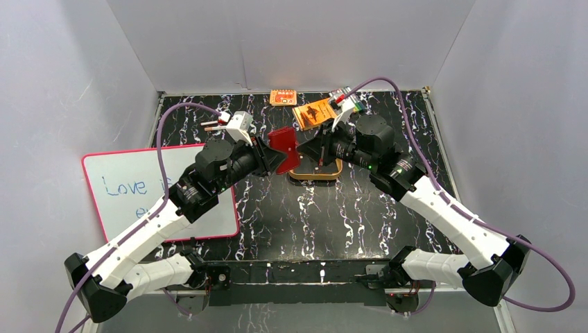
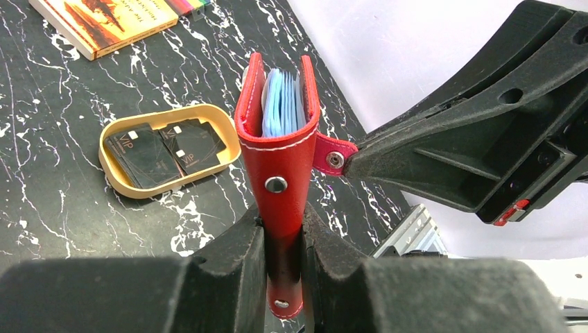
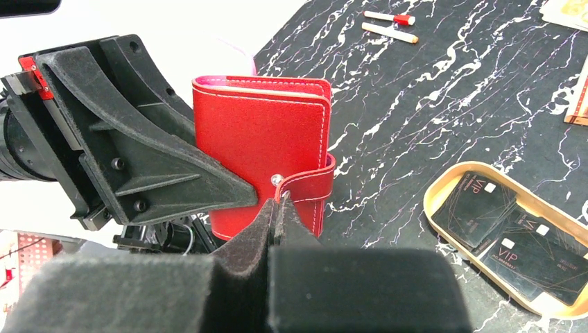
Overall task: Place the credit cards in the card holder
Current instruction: Close the card holder.
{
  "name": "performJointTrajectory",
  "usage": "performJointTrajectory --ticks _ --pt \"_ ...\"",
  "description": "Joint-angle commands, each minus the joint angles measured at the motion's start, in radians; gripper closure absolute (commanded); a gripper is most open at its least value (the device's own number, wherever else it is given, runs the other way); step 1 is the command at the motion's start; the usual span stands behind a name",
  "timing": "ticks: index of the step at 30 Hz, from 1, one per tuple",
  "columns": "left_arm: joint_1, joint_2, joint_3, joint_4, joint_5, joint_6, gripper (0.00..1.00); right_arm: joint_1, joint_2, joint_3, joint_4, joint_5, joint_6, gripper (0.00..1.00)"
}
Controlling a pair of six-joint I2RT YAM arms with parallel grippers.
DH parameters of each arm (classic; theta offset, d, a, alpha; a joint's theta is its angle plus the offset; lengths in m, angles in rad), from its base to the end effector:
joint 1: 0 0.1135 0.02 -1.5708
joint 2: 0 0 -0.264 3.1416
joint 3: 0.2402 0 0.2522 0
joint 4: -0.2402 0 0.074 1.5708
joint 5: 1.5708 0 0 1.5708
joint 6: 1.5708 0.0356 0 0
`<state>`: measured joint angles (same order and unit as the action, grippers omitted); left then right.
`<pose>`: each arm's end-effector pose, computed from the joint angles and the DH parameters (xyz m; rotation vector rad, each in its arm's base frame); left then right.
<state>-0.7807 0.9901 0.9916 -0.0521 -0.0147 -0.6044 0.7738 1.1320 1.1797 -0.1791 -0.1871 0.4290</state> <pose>0.1634 -0.1611 0.3890 0.1401 1.7218 -1.0388 0.1797 0.1848 0.4098 -0.4570 1.7572 1.0375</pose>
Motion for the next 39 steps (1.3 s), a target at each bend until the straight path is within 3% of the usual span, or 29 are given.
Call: performJointTrajectory --ticks 1,39 --pt "0.003 -0.033 -0.001 0.047 0.015 0.021 1.00 0.001 -0.031 -0.003 0.047 -0.019 -0.025 1.00" --pt "0.003 -0.007 0.023 0.047 0.078 0.044 1.00 0.003 0.015 0.027 0.055 -0.047 -0.050 1.00"
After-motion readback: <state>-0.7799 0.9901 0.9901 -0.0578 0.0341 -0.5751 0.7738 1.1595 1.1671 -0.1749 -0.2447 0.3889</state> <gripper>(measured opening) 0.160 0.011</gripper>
